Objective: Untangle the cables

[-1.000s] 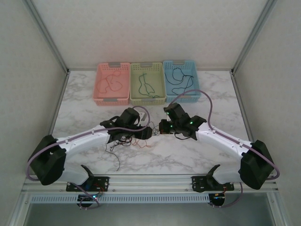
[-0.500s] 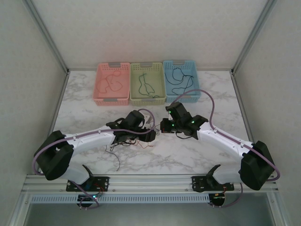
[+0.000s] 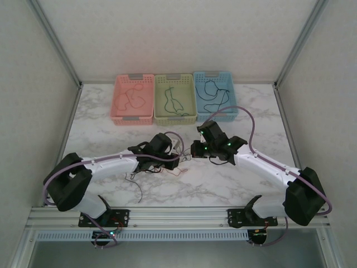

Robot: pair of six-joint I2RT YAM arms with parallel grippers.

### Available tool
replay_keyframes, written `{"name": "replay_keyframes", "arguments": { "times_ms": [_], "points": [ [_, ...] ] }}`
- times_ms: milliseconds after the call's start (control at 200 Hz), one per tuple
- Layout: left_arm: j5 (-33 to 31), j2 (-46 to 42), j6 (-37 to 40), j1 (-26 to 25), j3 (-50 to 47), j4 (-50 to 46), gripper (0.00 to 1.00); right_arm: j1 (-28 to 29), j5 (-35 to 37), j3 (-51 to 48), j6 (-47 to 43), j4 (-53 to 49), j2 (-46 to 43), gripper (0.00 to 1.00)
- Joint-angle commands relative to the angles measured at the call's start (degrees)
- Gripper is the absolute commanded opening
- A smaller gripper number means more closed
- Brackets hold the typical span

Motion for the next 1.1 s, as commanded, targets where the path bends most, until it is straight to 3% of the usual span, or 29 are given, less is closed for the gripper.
{"name": "replay_keyframes", "arguments": {
  "times_ms": [0, 145, 325, 476, 551, 696, 886, 1096],
  "points": [
    [-2.1, -3.5, -0.1, -0.4, -1.6, -1.0, 0.00, -2.1, 1.5, 0.5, -0.7, -2.3, -2.2, 0.00],
    [-4.1, -7.0, -0.5, -0.4, -3.7, -3.5, 0.00, -7.3, 2.5, -1.2, -0.5, -4.5, -5.9, 0.00],
    [-5.5, -10.3, -0.9, -0.3, -5.6, -4.6, 0.00, -20.7, 3.1, -6.1, 1.4, -7.3, -12.0, 0.00],
    [-6.6, -11.5, -1.4, -0.3, -6.1, -4.8, 0.00, -29.8, -1.4, -10.1, 2.2, -6.5, -15.5, 0.00],
    [-6.7, -11.4, -1.4, -0.2, -5.9, -4.6, 0.00, -30.8, -3.8, -10.8, 2.1, -5.9, -15.9, 0.00],
    [-7.7, -11.1, -1.9, -0.2, -5.7, -4.7, 0.00, -31.9, -1.9, -10.4, 0.7, -7.8, -17.2, 0.00],
    [-8.9, -12.2, -2.2, -0.2, -6.3, -5.2, 0.00, -33.1, -7.4, -8.6, 0.0, -6.9, -20.0, 0.00],
    [-12.3, -15.5, -3.4, 0.9, -7.7, -6.5, 0.00, -33.2, -13.5, 1.6, -2.2, -4.4, -29.9, 0.00]
  ]
}}
